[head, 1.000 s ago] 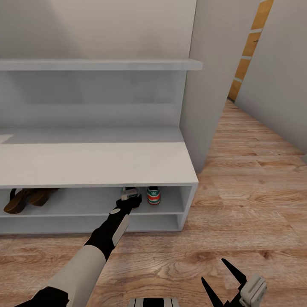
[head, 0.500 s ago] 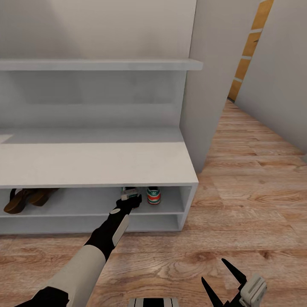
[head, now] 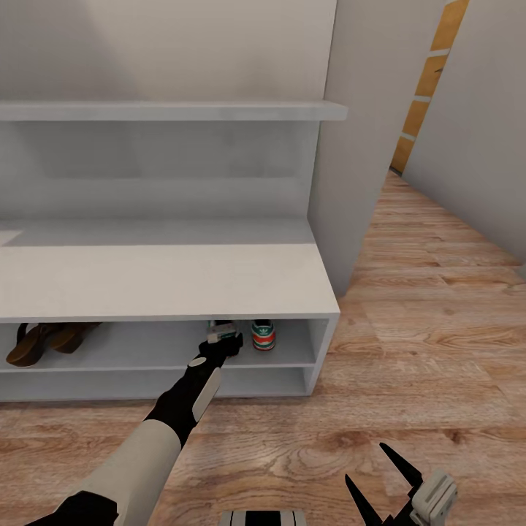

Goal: Pick up the two gym shoes and the two sandals from the corridor floor and place them onto the hallstand (shoe rack) in the corridor, making sure they are on the rack and not on the floor. Arrange them so the two gym shoes are next to each other and the two sandals are next to each other.

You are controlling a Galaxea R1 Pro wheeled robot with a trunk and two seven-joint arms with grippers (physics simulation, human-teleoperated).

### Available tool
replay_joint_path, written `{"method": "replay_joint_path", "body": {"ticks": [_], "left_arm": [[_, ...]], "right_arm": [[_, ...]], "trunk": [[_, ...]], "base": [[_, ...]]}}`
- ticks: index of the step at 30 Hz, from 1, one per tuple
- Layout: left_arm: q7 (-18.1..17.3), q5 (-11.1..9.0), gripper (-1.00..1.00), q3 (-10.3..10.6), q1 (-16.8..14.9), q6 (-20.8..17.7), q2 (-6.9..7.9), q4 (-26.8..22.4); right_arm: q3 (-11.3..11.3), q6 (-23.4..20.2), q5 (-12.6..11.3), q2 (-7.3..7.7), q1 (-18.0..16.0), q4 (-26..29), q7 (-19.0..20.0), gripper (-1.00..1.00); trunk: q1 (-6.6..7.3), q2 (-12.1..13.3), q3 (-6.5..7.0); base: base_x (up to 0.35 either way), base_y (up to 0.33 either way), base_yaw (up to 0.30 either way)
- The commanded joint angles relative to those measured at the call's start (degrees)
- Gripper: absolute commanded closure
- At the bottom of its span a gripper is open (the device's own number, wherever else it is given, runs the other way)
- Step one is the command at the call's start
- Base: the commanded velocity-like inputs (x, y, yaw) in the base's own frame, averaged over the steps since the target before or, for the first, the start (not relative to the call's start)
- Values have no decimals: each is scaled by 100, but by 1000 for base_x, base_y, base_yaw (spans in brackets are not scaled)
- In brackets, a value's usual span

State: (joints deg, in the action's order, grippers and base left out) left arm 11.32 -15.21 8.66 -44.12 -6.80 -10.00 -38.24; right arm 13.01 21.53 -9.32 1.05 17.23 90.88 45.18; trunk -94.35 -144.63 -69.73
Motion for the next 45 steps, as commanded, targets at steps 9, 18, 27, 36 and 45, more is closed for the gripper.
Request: {"method": "replay_joint_path", "body": {"ticks": [9,18,27,36,45], "left_arm": [[0,0,-100,3,0,3,0,-4],[-2,0,-100,0,0,3,0,-3],[-1,0,-100,2,0,3,0,-2],[-1,0,-100,3,1,4,0,-4],[-3,1,-100,4,0,4,0,-2]], "right_arm": [[3,0,0,0,0,0,0,-100],[2,0,0,0,0,0,-1,-100],[2,0,0,0,0,0,-3,-100],[5,0,0,0,0,0,-2,-100],[5,0,0,0,0,0,-2,-100]], "trunk": [[0,0,0],[0,0,0],[0,0,0],[0,0,0],[0,0,0]], "base": [[-22,0,0],[-182,0,0],[-108,0,0],[-34,0,0],[-10,0,0]]}}
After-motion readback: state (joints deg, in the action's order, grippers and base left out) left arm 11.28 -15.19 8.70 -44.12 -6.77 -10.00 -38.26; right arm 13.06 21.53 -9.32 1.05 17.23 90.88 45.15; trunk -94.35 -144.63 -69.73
